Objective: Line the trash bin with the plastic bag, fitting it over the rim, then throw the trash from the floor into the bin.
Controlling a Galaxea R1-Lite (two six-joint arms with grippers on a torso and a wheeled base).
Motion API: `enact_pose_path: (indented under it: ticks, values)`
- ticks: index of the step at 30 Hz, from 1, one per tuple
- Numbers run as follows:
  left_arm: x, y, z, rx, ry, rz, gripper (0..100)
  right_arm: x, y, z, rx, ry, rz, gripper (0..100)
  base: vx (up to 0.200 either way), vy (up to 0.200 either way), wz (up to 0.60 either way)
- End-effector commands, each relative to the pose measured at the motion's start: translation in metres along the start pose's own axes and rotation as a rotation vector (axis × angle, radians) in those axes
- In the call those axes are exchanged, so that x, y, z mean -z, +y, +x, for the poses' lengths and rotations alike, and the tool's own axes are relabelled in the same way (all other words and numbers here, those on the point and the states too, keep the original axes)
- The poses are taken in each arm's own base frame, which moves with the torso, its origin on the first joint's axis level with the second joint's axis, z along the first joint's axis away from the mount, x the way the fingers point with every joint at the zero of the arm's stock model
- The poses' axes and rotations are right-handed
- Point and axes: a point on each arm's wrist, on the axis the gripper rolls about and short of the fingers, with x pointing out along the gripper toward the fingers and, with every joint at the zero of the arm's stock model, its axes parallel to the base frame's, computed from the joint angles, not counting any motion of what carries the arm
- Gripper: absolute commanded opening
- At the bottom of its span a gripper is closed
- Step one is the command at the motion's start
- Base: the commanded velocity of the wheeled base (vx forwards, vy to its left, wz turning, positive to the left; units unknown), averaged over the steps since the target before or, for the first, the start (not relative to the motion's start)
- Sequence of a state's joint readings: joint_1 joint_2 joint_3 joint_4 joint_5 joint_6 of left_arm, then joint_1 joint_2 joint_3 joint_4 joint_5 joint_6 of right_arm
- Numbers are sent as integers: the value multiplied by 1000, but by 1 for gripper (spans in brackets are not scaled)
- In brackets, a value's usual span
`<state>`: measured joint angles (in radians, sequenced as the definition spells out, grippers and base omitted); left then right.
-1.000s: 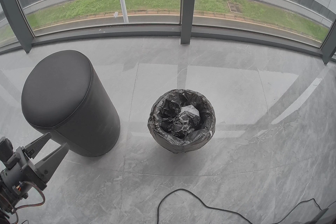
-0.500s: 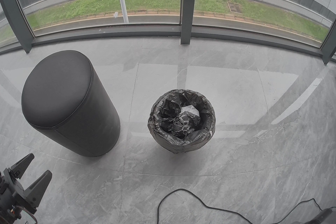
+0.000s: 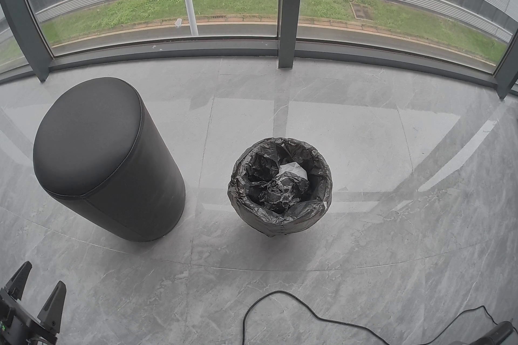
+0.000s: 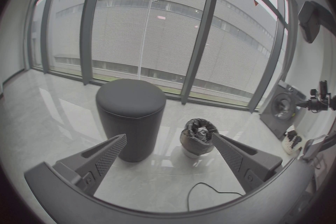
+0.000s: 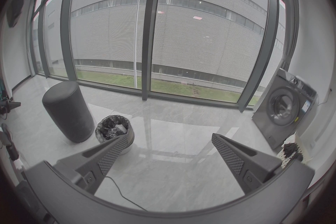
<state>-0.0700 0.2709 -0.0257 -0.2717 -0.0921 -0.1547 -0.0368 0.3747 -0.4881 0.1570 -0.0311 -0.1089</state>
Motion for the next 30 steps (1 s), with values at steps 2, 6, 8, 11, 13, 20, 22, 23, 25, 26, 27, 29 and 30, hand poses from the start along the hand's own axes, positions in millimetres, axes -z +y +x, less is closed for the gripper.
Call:
enact_pose_path:
  ticks: [2, 6, 8, 11, 13, 20, 22, 23, 25, 26, 27, 29, 30]
  values:
    - [31, 6, -25, -269, -65, 91, 100, 118, 16, -8, -223, -56, 79, 100, 0, 0, 0]
    - [31, 6, -25, -267, -63, 94, 100, 118, 14, -8, -141, -56, 87, 100, 0, 0, 0]
    - [31, 5, -25, -256, -58, 108, 100, 124, 13, -6, -41, -34, 100, 100, 0, 0, 0]
    - [38, 4, -25, -159, 37, 169, 100, 124, 13, -5, -40, -41, 109, 100, 0, 0, 0]
    - [37, 3, -26, -141, 40, 172, 100, 124, 13, -5, -40, -40, 111, 100, 0, 0, 0]
    - [37, 4, -26, -150, 40, 163, 100, 124, 13, -5, -46, -42, 109, 100, 0, 0, 0]
    - [37, 4, -26, -149, 41, 162, 100, 124, 13, -5, -43, -41, 111, 100, 0, 0, 0]
    - [37, 4, -26, -149, 41, 162, 100, 124, 13, -5, -43, -43, 111, 100, 0, 0, 0]
    - [37, 4, -26, -150, 39, 164, 100, 124, 13, -5, -43, -41, 109, 100, 0, 0, 0]
    - [37, 4, -26, -152, 37, 164, 100, 124, 13, -5, -43, -41, 109, 100, 0, 0, 0]
    - [38, 4, -26, -153, 39, 163, 100, 125, 13, -5, -43, -40, 109, 100, 0, 0, 0]
    - [38, 4, -26, -153, 36, 161, 100, 124, 13, -5, -43, -41, 109, 100, 0, 0, 0]
    - [38, 4, -25, -153, 32, 162, 100, 124, 13, -5, -43, -41, 112, 100, 0, 0, 0]
